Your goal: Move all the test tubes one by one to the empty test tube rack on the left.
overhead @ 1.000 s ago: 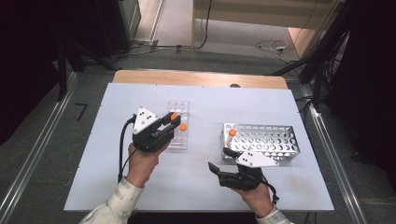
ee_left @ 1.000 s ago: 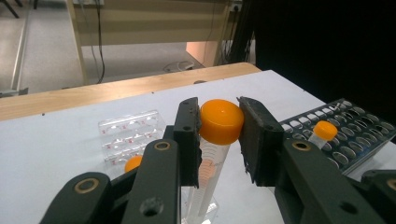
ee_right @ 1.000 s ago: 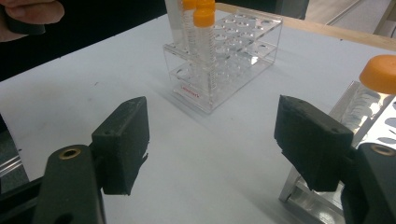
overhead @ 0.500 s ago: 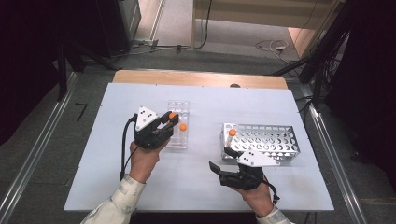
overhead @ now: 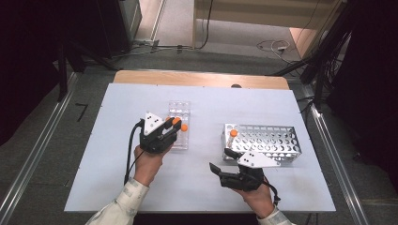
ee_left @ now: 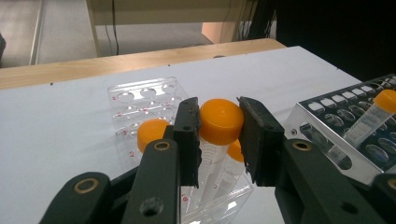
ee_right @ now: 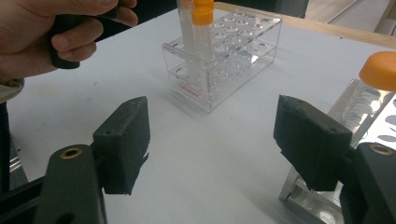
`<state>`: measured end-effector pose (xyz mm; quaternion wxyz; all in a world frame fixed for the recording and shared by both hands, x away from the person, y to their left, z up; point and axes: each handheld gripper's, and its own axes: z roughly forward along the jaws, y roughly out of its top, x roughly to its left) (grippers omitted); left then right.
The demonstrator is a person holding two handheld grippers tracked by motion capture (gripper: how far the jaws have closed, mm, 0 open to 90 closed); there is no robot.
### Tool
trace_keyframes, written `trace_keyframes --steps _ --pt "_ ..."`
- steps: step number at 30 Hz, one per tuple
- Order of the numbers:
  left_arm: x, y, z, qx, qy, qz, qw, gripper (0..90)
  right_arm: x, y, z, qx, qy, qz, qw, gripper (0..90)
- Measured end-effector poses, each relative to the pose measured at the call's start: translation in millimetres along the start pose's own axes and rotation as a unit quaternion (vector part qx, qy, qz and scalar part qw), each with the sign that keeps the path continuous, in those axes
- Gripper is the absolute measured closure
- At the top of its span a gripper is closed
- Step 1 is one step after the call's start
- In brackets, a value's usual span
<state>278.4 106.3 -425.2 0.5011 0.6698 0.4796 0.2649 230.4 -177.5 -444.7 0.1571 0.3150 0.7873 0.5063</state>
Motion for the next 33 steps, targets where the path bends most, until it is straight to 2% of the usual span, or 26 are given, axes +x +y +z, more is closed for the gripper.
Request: trace_keyframes --steps 4,6,15,22,33 --pt "-0.7 -1.7 0.9 0.003 0.000 -0.001 1.0000 67.7 0.0 -0.3 0.3 0.001 0.001 0.000 1.0000 25.8" --pt "-0.8 -2.4 1.2 0.006 -0.001 -0.001 1.0000 63.9 0.0 -0.4 0.5 0.001 0.000 -0.001 1.0000 25.8" --pt "-3.5 -3.4 -5.5 -0.003 -0.008 -0.003 1.0000 61.1 -1.2 -0.6 -0.2 0.000 -0.001 -0.002 1.0000 26.5" --pt "-7.9 -6.0 -16.7 -0.006 -0.008 0.000 1.0000 44.5 -2.9 -0.9 -0.8 0.000 -0.006 0.000 1.0000 26.7" --pt "-14.0 -12.4 -32.5 -0.007 -0.011 0.001 0.9999 32.8 -6.3 -1.4 -1.4 -0.002 -0.015 0.003 0.9999 27.3"
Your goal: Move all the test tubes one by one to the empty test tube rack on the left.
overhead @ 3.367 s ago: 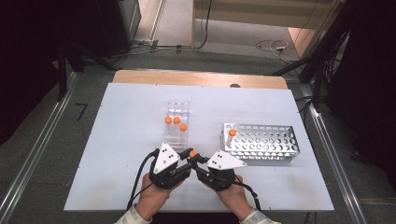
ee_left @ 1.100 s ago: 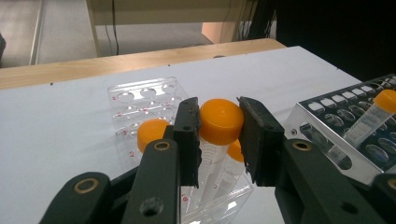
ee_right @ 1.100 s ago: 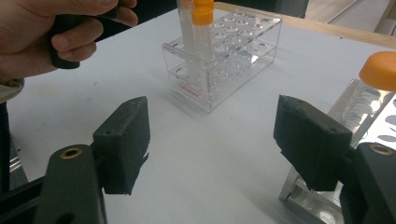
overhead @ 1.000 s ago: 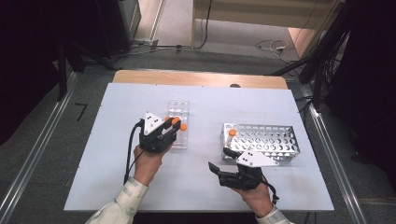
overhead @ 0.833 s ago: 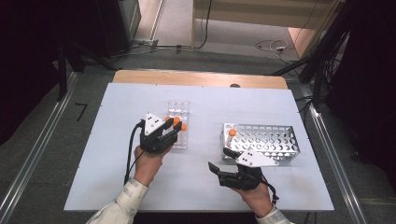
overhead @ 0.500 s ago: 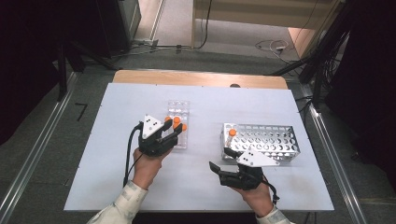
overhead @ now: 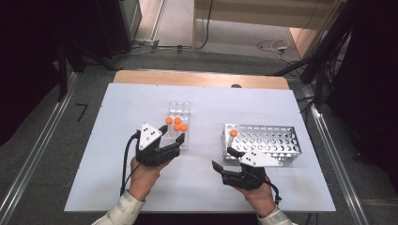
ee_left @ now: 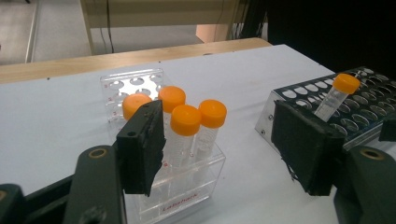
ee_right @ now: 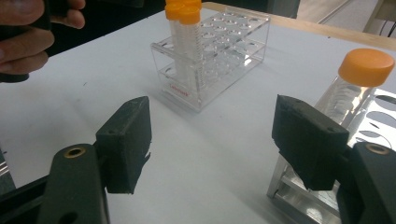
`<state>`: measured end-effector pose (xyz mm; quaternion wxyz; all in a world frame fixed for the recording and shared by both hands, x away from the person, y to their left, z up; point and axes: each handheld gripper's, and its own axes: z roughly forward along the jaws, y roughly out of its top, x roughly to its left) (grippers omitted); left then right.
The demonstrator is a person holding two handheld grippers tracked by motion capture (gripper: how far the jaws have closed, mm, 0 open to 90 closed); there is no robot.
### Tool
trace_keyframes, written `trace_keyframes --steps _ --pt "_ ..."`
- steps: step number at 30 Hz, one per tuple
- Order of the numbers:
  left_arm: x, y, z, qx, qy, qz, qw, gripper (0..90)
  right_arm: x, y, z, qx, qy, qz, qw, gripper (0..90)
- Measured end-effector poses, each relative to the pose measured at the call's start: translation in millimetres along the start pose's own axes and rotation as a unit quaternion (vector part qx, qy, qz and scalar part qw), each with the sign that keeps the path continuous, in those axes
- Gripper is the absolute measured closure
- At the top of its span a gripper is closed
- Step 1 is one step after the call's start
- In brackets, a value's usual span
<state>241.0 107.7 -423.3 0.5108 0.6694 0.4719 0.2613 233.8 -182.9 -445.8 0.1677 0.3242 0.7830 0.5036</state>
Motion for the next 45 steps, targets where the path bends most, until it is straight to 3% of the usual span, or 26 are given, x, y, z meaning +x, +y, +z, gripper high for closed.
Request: trace_keyframes --steps 12,23,32,38,45 --pt "3.2 -13.7 -6.7 0.017 0.009 -0.004 0.9998 25.4 -9.6 -1.1 -1.6 -0.002 -0.020 0.003 0.9998 28.2" --pt "6.4 -20.9 -11.8 0.020 0.015 -0.009 0.9997 24.6 -17.0 -2.1 -2.3 -0.005 -0.039 0.004 0.9992 29.8" --pt "7.3 -28.6 -11.2 0.032 0.016 -0.009 0.9993 23.7 -33.0 -5.6 1.3 -0.005 -0.074 0.013 0.9971 32.7" --pt "6.6 -31.8 -10.4 0.041 0.018 -0.011 0.9989 19.3 -46.2 -7.8 8.6 -0.005 -0.099 0.022 0.9948 39.1" --pt "5.4 -33.8 -9.4 0.042 0.018 -0.011 0.9989 18.8 -53.2 -6.6 22.1 -0.009 -0.110 0.023 0.9936 48.4"
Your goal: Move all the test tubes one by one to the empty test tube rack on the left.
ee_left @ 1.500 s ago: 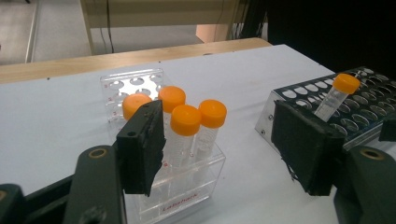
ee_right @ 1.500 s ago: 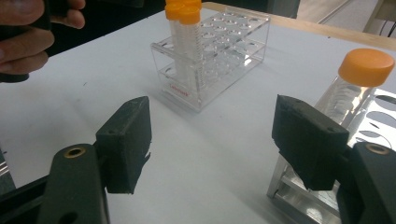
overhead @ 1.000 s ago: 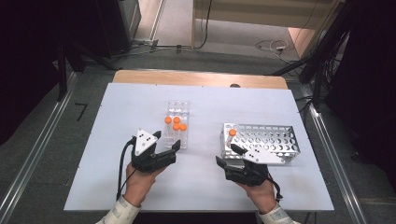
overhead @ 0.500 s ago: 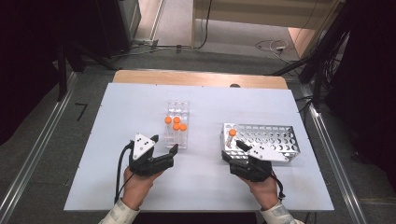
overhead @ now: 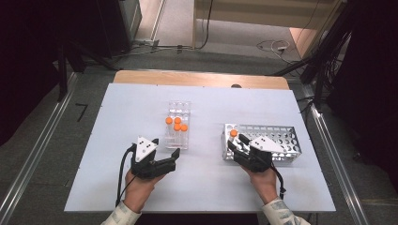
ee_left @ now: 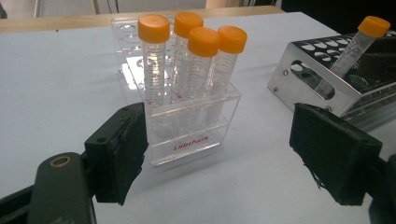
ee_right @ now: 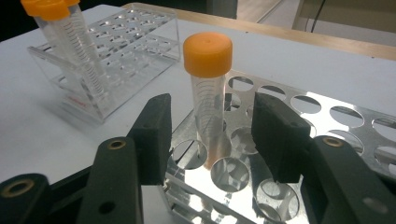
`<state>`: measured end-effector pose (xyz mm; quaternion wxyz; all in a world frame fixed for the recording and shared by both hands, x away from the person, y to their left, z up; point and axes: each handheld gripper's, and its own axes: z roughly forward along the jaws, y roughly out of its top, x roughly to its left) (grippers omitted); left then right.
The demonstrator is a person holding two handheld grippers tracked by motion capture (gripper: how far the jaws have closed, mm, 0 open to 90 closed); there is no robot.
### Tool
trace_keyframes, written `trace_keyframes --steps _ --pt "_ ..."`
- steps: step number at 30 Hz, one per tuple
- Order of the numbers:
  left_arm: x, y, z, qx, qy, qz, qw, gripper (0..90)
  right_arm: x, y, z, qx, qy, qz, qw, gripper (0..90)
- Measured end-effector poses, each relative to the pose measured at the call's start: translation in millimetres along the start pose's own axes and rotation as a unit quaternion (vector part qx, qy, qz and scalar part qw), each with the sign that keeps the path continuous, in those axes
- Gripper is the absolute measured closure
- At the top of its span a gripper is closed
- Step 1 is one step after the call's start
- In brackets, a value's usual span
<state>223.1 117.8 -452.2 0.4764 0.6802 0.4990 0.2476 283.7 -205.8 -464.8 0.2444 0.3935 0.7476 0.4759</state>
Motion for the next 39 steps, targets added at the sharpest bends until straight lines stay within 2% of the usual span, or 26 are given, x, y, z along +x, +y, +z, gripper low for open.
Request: trace_keyframes --steps 6,20,29,39 --pt "-0.1 -0.1 0.0 0.000 -0.001 0.000 1.0000 18.8 -1.4 0.4 8.1 -0.003 -0.009 0.001 1.0000 57.9" --pt "-1.5 -1.8 2.2 0.006 -0.003 0.002 1.0000 18.9 1.4 0.5 14.7 -0.002 -0.004 -0.012 0.9999 70.8" --pt "-2.1 -2.0 2.1 0.006 -0.005 0.003 1.0000 18.9 2.4 5.9 8.4 -0.016 -0.004 -0.017 0.9997 71.4" --pt "-2.7 -2.4 2.6 0.007 -0.006 0.003 1.0000 18.9 3.8 19.9 -5.4 -0.039 -0.005 -0.020 0.9990 71.5"
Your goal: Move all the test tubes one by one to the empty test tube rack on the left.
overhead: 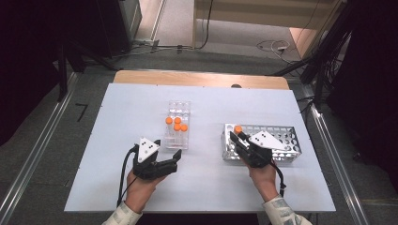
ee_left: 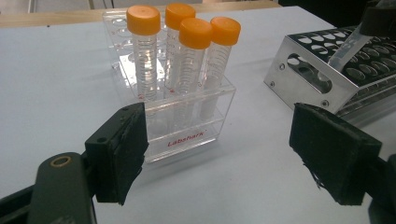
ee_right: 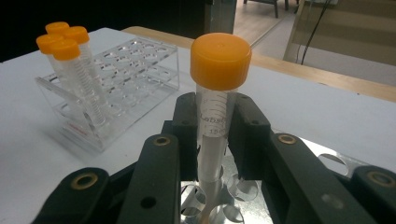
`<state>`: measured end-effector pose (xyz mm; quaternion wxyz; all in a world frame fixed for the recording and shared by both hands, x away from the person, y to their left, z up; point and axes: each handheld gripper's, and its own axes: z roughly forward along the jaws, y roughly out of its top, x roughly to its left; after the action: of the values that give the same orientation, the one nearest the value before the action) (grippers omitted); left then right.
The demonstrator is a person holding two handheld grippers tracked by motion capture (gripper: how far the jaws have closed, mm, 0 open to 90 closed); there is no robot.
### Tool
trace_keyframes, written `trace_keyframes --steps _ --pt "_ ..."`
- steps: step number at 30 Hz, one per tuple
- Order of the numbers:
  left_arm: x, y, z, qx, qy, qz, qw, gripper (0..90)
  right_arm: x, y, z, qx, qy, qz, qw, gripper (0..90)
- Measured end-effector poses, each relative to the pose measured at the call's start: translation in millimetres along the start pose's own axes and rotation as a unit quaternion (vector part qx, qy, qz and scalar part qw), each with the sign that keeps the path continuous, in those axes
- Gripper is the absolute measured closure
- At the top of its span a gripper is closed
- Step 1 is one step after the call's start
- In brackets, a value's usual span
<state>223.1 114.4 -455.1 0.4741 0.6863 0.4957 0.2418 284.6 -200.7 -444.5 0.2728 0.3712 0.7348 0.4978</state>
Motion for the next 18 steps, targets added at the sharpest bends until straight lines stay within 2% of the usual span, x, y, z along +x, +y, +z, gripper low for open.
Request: trace_keyframes --steps 18 --pt "0.2 1.2 -2.4 -0.004 -0.002 -0.001 1.0000 18.9 -1.3 17.1 -21.9 -0.027 0.009 0.002 0.9996 71.6"
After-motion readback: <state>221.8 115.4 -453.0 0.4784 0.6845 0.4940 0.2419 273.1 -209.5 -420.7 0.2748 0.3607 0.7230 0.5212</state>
